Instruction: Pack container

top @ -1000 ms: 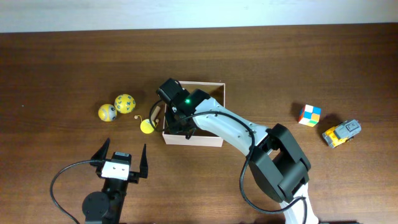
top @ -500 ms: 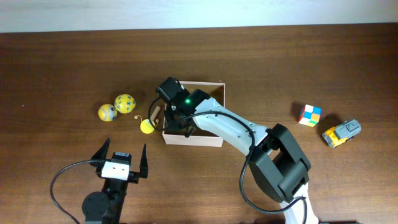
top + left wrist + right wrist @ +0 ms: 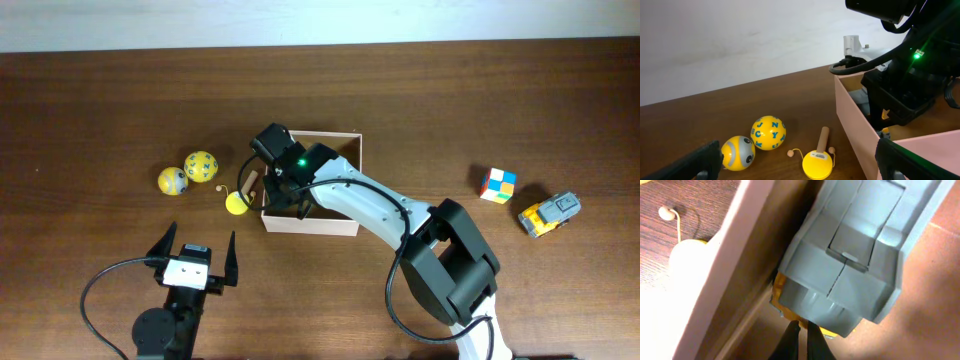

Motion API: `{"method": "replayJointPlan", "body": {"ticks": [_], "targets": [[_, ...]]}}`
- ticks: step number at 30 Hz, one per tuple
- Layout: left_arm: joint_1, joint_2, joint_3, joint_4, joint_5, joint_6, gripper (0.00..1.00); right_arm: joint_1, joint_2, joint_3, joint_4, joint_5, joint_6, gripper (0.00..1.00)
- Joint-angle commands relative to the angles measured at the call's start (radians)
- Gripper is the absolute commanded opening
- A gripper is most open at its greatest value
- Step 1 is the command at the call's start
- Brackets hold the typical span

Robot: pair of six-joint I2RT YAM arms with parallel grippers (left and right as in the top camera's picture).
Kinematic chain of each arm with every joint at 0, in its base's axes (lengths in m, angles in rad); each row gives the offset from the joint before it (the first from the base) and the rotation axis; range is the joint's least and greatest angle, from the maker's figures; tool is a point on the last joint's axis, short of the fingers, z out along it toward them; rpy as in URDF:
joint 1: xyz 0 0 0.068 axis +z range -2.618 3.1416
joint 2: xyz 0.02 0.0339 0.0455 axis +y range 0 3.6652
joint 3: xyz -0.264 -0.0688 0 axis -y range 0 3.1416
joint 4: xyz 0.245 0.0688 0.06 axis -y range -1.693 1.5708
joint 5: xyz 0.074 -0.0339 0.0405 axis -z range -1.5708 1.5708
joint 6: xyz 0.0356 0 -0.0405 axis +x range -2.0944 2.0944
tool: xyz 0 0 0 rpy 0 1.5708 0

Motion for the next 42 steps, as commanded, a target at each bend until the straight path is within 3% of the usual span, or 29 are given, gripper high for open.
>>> {"method": "replayJointPlan", "body": {"ticks": [1, 14, 25, 42], "targets": [[0.003, -0.008, -0.008, 0.002, -0.004, 0.013, 0.99, -0.003, -0.003, 0.015, 0.013, 0.033, -0.031, 0.04], [0.003, -0.008, -0.008, 0.002, -0.004, 0.013, 0.99, -0.003, -0.003, 0.015, 0.031, 0.061, -0.068, 0.04], [0.003, -0.008, -0.008, 0.002, -0.004, 0.013, 0.99, -0.001, -0.003, 0.015, -0.096, 0.013, -0.063, 0.04], [0.003, -0.008, -0.008, 0.002, -0.004, 0.013, 0.99, -0.004, -0.003, 0.015, -0.054, 0.255, -0.086, 0.04]]}}
